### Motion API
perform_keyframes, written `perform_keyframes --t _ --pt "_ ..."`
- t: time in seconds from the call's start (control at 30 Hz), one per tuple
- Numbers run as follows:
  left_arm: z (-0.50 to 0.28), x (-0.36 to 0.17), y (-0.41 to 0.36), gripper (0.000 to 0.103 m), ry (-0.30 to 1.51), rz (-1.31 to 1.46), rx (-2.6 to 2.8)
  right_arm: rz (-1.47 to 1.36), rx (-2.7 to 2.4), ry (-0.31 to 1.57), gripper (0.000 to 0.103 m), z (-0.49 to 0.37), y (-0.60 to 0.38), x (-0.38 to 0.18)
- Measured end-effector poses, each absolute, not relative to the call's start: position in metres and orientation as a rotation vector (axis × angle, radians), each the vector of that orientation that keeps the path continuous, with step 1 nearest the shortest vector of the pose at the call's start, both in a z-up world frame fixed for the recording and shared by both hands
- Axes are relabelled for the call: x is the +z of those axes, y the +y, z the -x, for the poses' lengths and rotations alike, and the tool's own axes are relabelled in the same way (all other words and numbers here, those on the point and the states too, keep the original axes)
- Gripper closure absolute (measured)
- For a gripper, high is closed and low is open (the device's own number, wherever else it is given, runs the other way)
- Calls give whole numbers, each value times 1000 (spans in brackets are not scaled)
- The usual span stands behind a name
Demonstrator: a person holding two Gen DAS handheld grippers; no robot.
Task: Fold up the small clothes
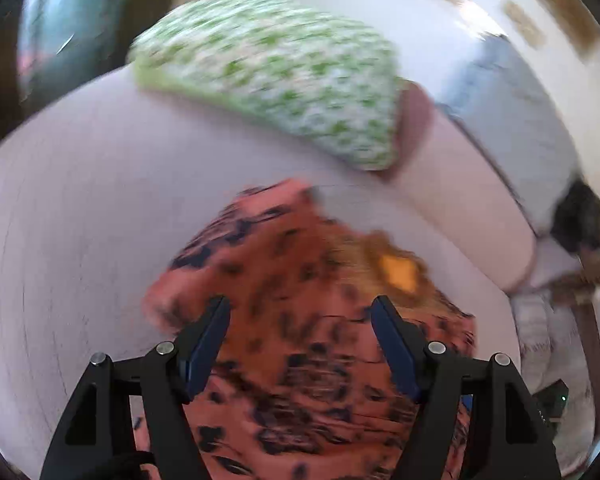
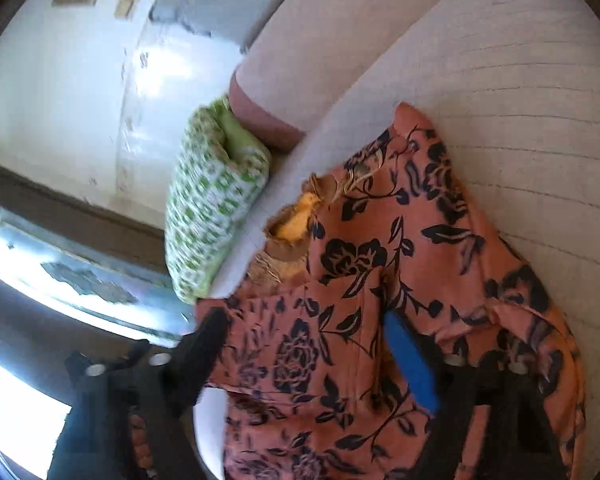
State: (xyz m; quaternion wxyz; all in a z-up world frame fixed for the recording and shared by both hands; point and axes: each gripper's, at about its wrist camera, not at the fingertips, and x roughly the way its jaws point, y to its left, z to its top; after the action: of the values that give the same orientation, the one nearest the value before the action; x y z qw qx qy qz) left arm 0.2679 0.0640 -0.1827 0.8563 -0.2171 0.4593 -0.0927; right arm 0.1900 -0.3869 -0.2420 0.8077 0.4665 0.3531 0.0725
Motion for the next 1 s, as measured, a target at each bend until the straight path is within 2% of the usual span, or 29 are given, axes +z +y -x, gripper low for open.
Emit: perform_keyframes --t 0.1,0.17,0.27,0.37,0.4,0.43,0.47,0.53,0.73,0.8,0.9,1.0 --pt "-269 -209 85 30 957 493 -126 -971 124 808 41 -211 -387 -254" --pt "-268 -220 92 30 942 485 -100 -954 91 839 42 -224 -386 -265" --pt "-270 -228 93 30 932 420 -75 -927 69 926 50 -239 -381 -282" --pt "-275 -236 96 30 933 407 -54 -887 73 917 53 -246 -372 -281" --pt "-275 -240 99 30 941 418 -54 -873 90 921 58 -248 -368 -280" --pt "-276 -241 100 30 944 422 -51 -852 122 934 77 -252 -361 -278" --pt "-277 -241 99 30 943 423 -51 -829 140 943 86 -252 -356 -276" --pt "-278 -237 97 30 930 417 -53 -770 145 926 96 -255 -346 -269" --pt "-282 -223 91 29 839 457 -107 -728 26 684 97 -231 -381 -212" --pt "-284 -223 83 29 854 432 -133 -717 -72 646 97 -226 -400 -209" --pt "-289 -228 70 29 897 399 -152 -773 -177 646 97 -221 -433 -221" --pt "-297 -238 55 29 957 323 -142 -858 -131 768 94 -233 -445 -247"
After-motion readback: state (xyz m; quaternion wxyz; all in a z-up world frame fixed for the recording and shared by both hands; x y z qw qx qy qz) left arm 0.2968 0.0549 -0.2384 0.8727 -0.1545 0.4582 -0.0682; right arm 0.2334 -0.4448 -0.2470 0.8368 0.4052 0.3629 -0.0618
